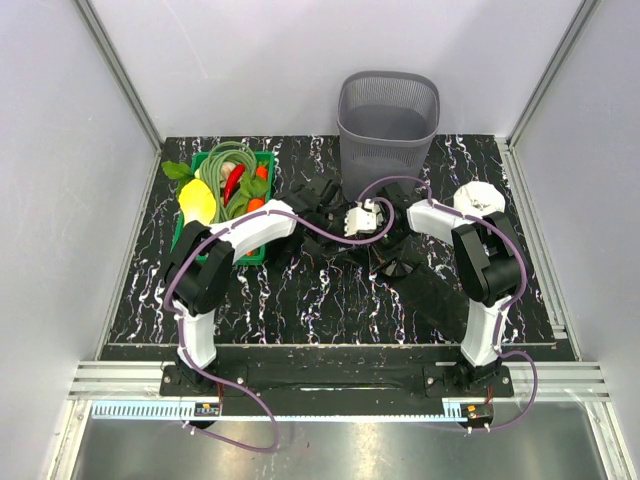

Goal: Put the trash bags into the trash bin

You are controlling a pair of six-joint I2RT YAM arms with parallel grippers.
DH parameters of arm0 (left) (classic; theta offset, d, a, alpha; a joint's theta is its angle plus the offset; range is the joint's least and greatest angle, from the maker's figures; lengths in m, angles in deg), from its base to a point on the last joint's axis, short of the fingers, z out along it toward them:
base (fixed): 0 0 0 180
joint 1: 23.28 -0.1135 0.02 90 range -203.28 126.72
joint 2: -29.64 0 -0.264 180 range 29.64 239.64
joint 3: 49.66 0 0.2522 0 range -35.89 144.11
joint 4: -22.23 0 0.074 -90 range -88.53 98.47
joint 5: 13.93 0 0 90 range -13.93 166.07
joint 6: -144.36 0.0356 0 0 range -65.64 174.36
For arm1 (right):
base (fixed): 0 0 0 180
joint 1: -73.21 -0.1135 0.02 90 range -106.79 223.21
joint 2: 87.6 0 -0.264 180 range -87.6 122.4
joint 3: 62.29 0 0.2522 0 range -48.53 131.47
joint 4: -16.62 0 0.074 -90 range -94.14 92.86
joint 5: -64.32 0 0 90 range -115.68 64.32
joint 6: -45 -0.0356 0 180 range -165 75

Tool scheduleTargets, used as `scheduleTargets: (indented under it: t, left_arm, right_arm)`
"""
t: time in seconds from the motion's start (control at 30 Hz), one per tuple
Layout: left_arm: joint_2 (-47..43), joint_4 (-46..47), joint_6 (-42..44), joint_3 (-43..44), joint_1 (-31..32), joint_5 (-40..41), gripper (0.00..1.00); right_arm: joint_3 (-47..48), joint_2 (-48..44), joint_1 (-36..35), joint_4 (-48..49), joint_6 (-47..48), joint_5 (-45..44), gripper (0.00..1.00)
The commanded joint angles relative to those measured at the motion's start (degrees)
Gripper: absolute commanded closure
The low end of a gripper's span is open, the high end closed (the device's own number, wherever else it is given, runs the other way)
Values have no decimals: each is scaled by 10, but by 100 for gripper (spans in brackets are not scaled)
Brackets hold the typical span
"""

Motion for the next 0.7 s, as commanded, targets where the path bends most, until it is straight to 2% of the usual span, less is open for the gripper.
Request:
scheduleTargets:
  t: [0.0, 0.17, 0.3, 0.37, 0.43, 0.5, 0.53, 0.67]
  left_arm:
    - [-21, 7, 18, 26, 4, 1, 30]
    - [16, -10, 38, 40, 4, -15, 33]
    - [36, -19, 41, 45, 4, -23, 42]
    - [42, -21, 42, 44, 3, -29, 51]
    - [48, -28, 45, 47, 4, -33, 67]
    - [55, -40, 42, 57, 4, -46, 95]
    - [58, -48, 36, 60, 3, -54, 100]
    - [38, -72, 18, 62, 0, -98, 100]
  right_arm:
    - [-19, 39, 0, -22, 22, -34, 100]
    - [-22, 33, -1, -22, 24, -38, 100]
    - [-23, 32, 0, -22, 24, -41, 100]
    - [-22, 32, 0, -22, 24, -40, 100]
    - [-21, 33, 0, -24, 24, -42, 100]
    - [-19, 34, 0, -25, 23, -48, 100]
    - [-19, 36, 0, -25, 19, -55, 100]
    - [-15, 41, 0, -26, 9, -105, 100]
